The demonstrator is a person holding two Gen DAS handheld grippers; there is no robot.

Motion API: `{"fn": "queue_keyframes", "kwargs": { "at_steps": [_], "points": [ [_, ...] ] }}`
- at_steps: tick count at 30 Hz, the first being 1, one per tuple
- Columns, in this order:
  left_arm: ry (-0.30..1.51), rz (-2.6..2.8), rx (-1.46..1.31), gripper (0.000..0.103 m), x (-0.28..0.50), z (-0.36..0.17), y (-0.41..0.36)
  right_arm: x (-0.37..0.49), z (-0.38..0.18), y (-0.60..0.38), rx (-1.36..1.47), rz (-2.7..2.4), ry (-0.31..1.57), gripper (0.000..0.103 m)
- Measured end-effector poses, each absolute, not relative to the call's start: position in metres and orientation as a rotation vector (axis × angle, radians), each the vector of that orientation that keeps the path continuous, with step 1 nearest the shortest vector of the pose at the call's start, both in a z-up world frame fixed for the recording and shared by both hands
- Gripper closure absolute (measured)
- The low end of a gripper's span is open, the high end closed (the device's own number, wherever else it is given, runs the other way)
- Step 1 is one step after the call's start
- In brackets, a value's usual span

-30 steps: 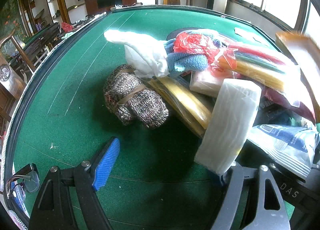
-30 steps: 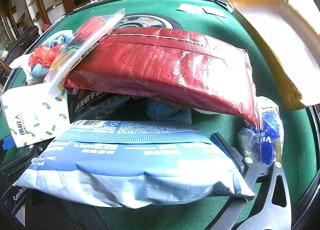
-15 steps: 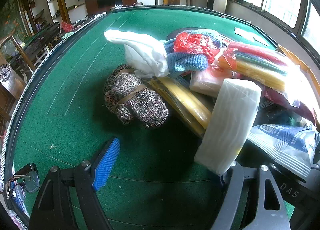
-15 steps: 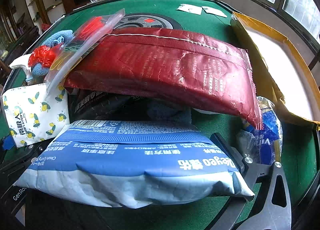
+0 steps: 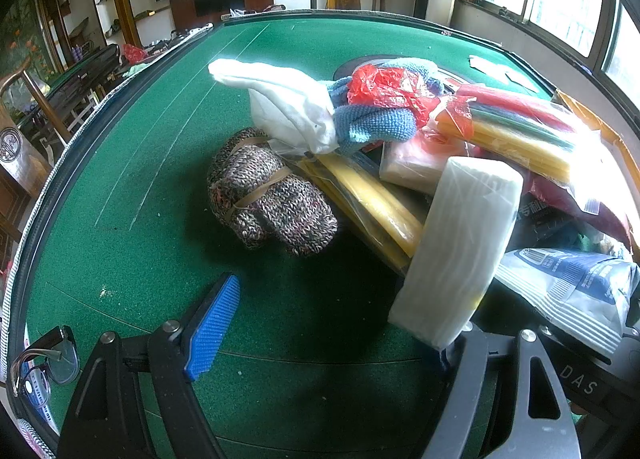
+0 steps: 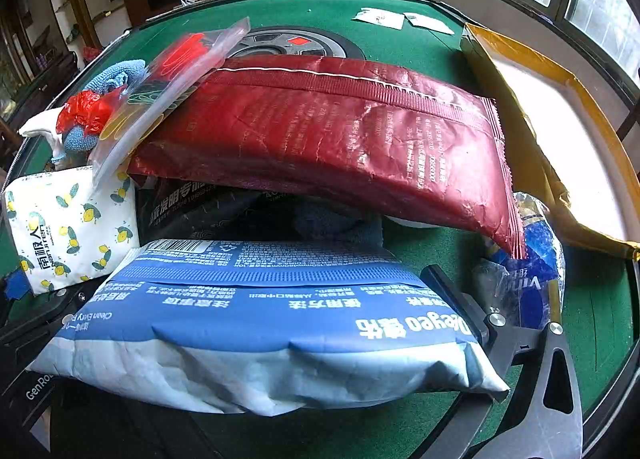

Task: Organize soft objects
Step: 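Move both tools over the heap of soft packaged items, then grasp the white tissue pack with the left tool while the right tool grasps the blue Oeyeo packet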

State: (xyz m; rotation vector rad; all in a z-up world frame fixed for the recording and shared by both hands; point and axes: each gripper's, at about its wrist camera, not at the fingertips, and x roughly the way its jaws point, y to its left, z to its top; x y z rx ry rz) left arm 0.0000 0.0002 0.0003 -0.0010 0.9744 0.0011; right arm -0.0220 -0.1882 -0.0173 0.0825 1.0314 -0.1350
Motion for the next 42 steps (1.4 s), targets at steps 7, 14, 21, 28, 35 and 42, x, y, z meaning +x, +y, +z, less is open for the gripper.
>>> {"fn": "queue_keyframes", "kwargs": {
  "at_steps": [7, 14, 21, 28, 35, 42],
  "points": [
    [0.975, -0.001, -0.001, 0.022, -0.001, 0.0, 0.0, -0.025, -0.017, -0.198, -0.018, 0.073, 1.055, 0.0],
    [1.011, -0.157, -0.007, 0.023, -0.02, 0.008, -0.008, -0.07, -0.011, -0.227, -0.056, 0.398, 1.104, 0.0],
    [1.005, -0.233, -0.017, 0.023, -0.058, 0.021, -0.002, -0.122, 0.017, -0.253, -0.051, 0.552, 0.953, 0.001],
    [1.008, -0.172, 0.024, 0.023, -0.046, 0.031, -0.005, -0.118, 0.03, -0.269, -0.06, 0.586, 0.851, 0.002],
    [1.003, -0.142, 0.055, 0.035, -0.012, 0.026, -0.022, -0.122, 0.027, -0.278, -0.027, 0.601, 0.865, 0.002],
    [1.058, -0.171, 0.082, 0.079, -0.019, 0.012, -0.041, -0.112, 0.035, -0.266, -0.111, 0.665, 0.87, 0.002]
  ]
}}
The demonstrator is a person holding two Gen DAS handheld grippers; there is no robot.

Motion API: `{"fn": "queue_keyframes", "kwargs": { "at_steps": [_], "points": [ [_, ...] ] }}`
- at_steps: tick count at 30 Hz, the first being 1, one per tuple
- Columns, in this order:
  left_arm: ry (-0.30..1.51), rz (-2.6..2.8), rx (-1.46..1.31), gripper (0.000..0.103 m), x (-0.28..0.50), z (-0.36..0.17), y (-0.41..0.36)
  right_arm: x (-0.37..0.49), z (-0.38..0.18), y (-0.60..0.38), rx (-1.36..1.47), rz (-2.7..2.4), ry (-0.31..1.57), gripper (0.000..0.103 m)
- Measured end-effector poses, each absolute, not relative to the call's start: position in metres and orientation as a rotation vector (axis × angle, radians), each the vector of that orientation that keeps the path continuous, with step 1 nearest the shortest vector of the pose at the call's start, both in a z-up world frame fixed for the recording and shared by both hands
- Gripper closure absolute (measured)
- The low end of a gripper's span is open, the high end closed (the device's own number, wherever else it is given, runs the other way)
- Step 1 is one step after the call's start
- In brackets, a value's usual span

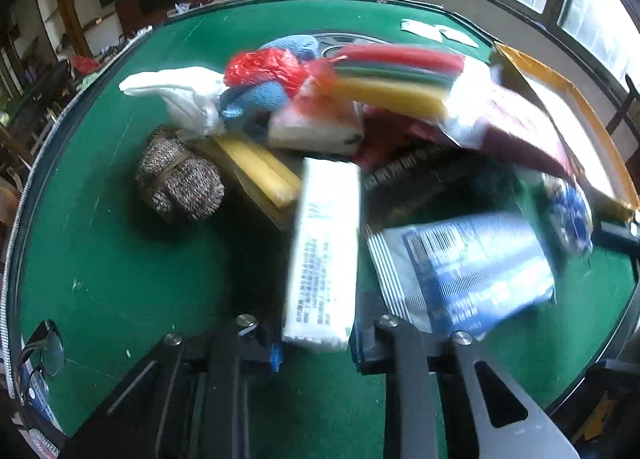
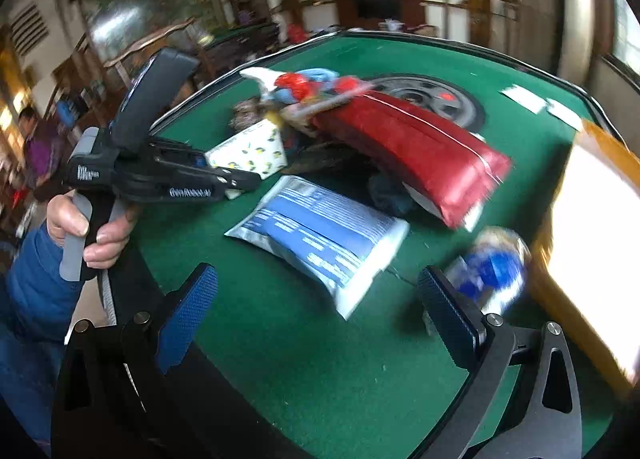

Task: Organize soft objects
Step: 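Grasp the white tissue pack with the left tool while the right tool grasps the blue Oeyeo packet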

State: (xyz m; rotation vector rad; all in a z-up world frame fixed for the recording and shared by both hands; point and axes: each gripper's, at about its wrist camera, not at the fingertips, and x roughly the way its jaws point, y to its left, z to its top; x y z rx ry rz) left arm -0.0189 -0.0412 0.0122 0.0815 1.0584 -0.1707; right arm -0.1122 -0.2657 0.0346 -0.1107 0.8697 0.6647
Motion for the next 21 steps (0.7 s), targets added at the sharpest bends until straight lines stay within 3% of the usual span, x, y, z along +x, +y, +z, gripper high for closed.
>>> {"fn": "queue_keyframes", "kwargs": {
  "at_steps": [17, 20, 21],
  "points": [
    [1.058, -0.151, 0.07, 0.079, -0.032, 0.01, -0.031, -0.04, -0.007, -0.193, -0.549, 0.9, 1.031, 0.001],
    [1.053, -0.149, 0.079, 0.078, -0.032, 0.009, -0.034, -0.044, -0.01, -0.194, -0.553, 0.853, 1.027, 0.014],
    [1.051, -0.15, 0.078, 0.078, -0.033, 0.009, -0.034, -0.047, -0.009, -0.196, -0.545, 0.837, 1.025, 0.024]
  ]
}}
